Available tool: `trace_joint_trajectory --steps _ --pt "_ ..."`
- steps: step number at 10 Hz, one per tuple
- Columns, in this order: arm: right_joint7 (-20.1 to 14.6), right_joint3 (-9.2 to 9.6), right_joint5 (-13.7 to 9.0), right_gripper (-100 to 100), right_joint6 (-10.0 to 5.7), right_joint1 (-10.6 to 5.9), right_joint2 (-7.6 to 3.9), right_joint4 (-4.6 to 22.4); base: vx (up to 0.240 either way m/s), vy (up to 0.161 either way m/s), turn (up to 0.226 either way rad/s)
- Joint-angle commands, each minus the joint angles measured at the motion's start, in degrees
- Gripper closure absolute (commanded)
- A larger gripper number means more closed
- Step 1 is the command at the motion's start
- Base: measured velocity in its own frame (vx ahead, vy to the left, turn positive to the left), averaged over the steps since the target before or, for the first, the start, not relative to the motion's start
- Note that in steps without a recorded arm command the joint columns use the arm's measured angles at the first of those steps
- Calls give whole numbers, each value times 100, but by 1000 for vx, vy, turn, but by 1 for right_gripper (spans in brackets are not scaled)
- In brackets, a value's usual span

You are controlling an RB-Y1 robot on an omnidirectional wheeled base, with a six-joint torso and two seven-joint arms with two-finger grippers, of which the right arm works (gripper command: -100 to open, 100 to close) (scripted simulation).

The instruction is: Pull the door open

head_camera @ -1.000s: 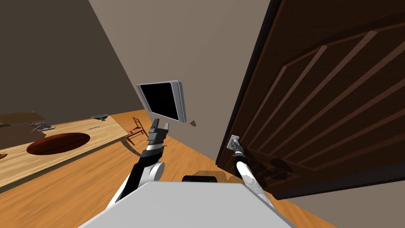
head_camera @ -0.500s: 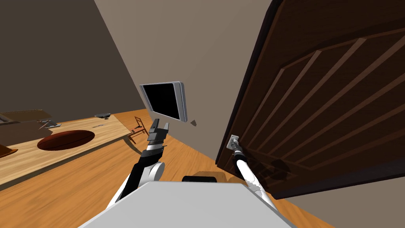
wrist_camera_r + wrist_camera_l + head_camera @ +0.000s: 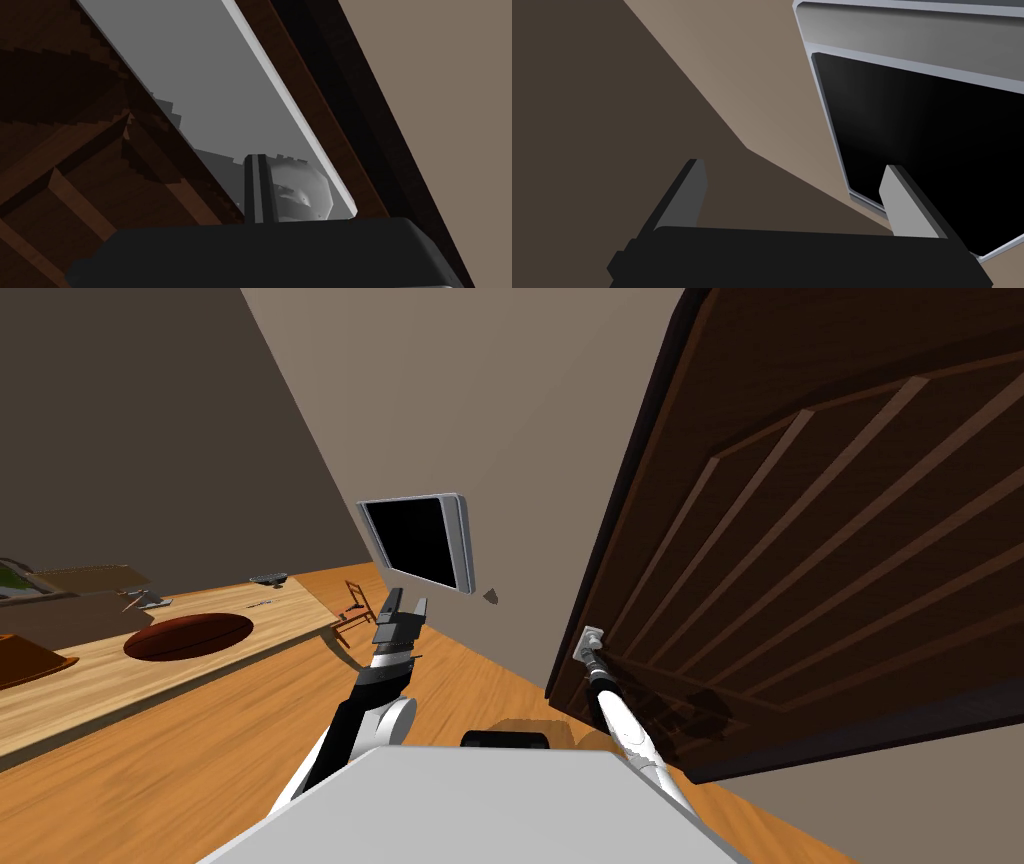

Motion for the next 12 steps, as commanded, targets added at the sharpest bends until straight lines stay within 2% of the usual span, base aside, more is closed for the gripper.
trace_joint_trajectory --steps 1,3,6,7,8,9,10,11,12 --pt "-7 25 179 -100 82 58 -41 -50 -45 13 -16" --pt "-16 61 453 -100 196 138 -98 -116 -54 27 -4" --pt "-32 131 998 -100 423 297 -212 -247 -73 43 -11" --pt "-32 131 1100 -100 423 297 -212 -247 -64 34 -7" --pt "-38 157 1292 -100 506 355 -253 -295 -55 22 -6" --pt "-38 157 1371 -100 506 355 -253 -295 -39 10 -5" --pt "-44 183 1593 -100 590 414 -295 -344 -45 15 -4" --pt "-44 183 1648 -100 590 414 -295 -344 -37 18 -7" --pt "-50 209 1873 -100 672 472 -336 -392 -37 22 -6"
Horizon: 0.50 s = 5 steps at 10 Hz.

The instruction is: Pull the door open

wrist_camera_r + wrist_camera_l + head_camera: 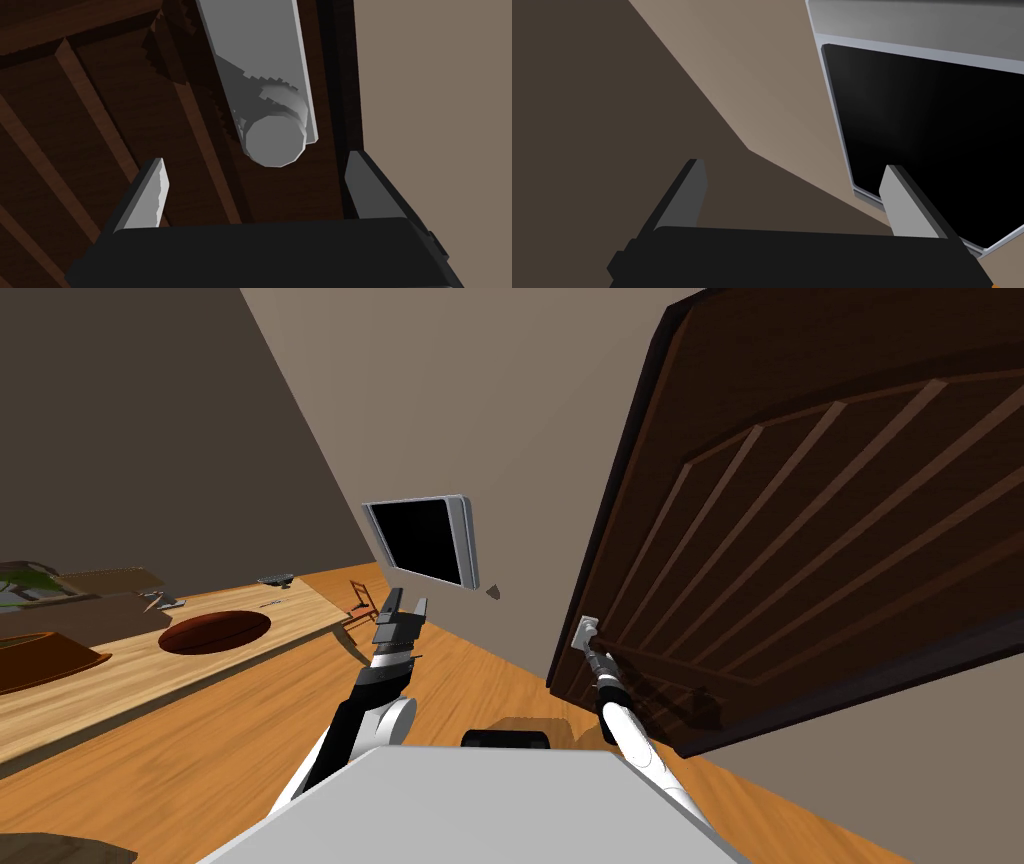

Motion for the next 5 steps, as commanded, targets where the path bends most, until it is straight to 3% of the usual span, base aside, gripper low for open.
trace_joint_trajectory --steps 1,5 --pt "-6 8 158 -100 43 23 -25 -21 -35 18 -6" --pt "-25 96 926 -100 328 223 -167 -185 -64 34 -10"
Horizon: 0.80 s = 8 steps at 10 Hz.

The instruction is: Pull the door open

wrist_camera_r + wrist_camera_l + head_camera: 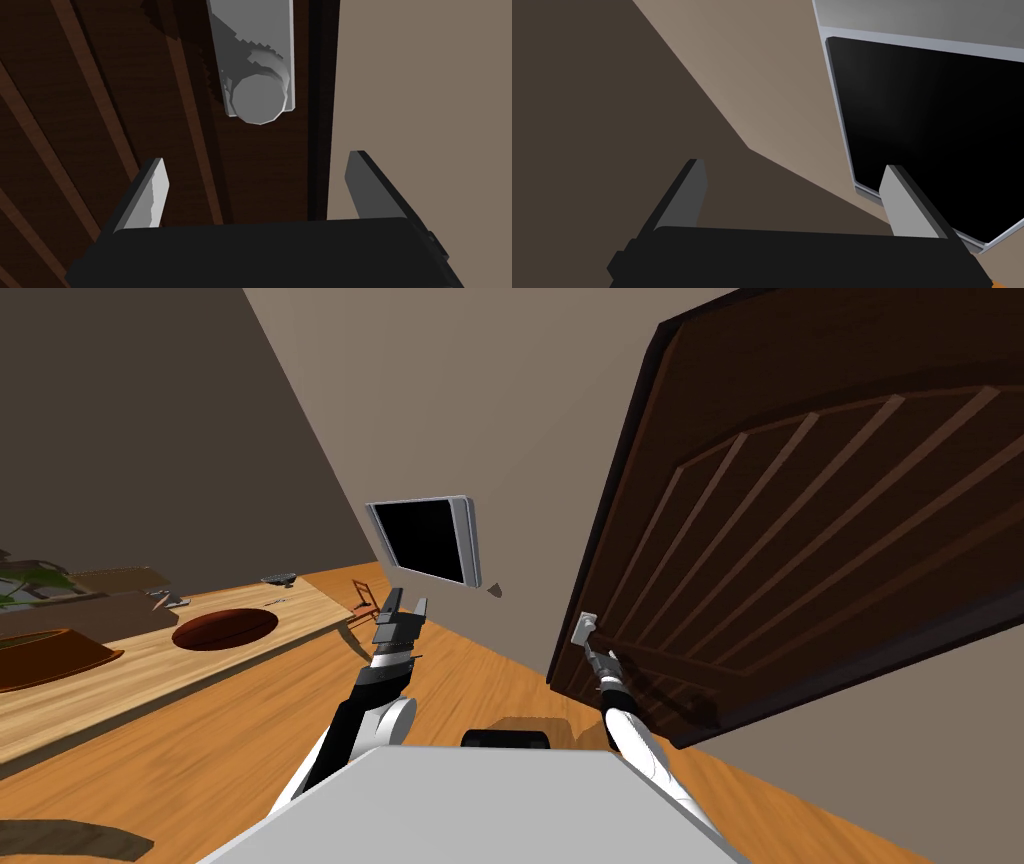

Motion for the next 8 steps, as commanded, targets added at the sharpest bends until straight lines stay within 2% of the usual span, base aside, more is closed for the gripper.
trace_joint_trajectory --steps 1,2,4,8 --pt "-3 27 246 -100 92 67 -46 -57 -69 35 -9" --pt "-5 39 331 -100 130 94 -65 -78 -60 23 -6" --pt "23 15 227 -100 116 9 -65 5 39 -13 18" --pt "134 -42 85 -100 118 -127 -76 127 182 -78 44"
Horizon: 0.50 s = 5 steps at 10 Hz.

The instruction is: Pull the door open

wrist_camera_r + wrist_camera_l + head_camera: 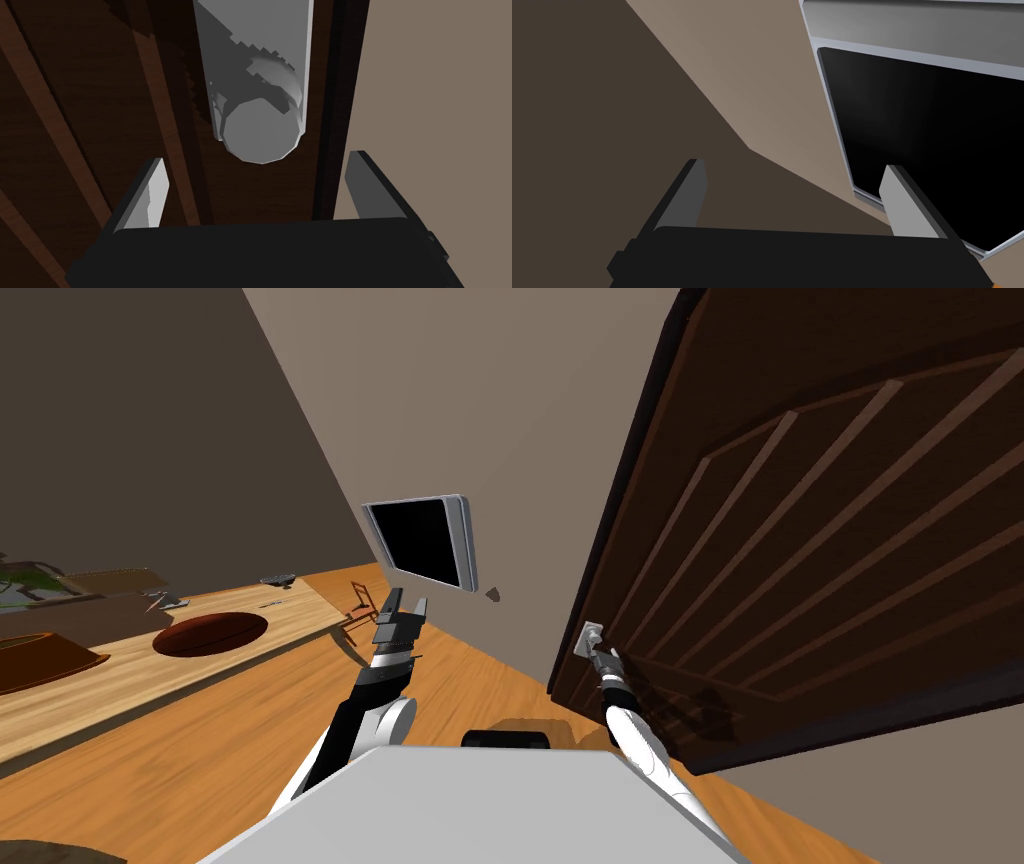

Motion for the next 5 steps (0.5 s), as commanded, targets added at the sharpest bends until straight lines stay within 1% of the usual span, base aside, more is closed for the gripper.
trace_joint_trajectory --steps 1,2,3,4,5 --pt "51 -29 -67 -100 -3 -61 -10 52 217 -71 56" --pt "81 -45 -105 -100 -2 -98 -14 85 182 -85 51" --pt "54 -33 -79 -100 -1 -83 -13 73 77 -40 16" --pt "54 -33 -79 100 -1 -83 -13 73 -6 6 -9" --pt "54 -33 -79 100 -1 -83 -13 73 -28 17 2"
